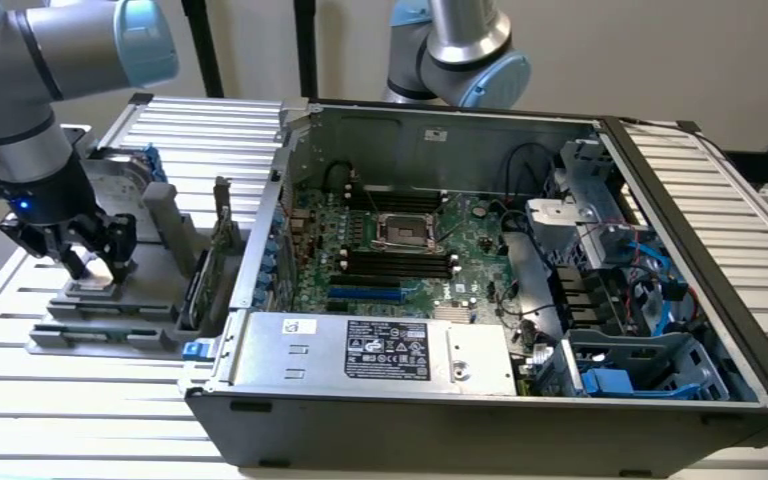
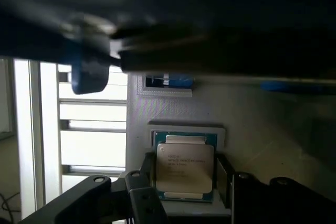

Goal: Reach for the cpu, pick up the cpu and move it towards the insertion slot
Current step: 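Pick up the cpu and move it towards the insertion slot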

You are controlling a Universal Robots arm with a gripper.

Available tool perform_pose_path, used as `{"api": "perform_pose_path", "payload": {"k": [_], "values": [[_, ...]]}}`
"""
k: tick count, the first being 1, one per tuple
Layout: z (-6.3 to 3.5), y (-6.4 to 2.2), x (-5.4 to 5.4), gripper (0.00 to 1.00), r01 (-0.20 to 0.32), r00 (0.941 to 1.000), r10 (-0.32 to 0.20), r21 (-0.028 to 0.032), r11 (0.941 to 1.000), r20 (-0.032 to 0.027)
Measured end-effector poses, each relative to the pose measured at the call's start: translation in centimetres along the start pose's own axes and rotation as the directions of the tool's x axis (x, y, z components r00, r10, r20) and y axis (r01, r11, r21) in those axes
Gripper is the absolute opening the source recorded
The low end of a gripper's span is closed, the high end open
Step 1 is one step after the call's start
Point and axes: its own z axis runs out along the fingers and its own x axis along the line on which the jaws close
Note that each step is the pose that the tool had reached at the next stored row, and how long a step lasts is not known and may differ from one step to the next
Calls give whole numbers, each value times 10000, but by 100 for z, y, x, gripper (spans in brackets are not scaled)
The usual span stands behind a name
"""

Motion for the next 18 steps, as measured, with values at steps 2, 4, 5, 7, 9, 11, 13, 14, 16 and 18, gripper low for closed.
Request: {"api": "perform_pose_path", "payload": {"k": [2, 4, 5, 7, 9, 11, 13, 14, 16, 18], "values": [[-14, -1, 1, 55, 0, 10000, 0, 2, 10000, -3], [-40, -1, 2, 55, 0, 10000, 0, 2, 10000, -4], [-60, -2, 2, 55, 0, 10000, 0, 1, 10000, -2], [-121, -2, 3, 55, -1, 10000, 1, 1, 10000, -3], [-205, -4, 5, 55, -2, 10000, 2, 1, 10000, -3], [-295, -6, 6, 55, -5, 10000, 5, 1, 10000, -2], [-387, -9, 7, 55, -5, 10000, 5, 2, 10000, -3], [-432, -10, 8, 55, -6, 10000, 6, 1, 10000, -2], [-523, -13, 10, 55, -6, 10000, 6, 1, 10000, -2], [-613, -17, 11, 55, -6, 10000, 6, 1, 10000, -3]]}}
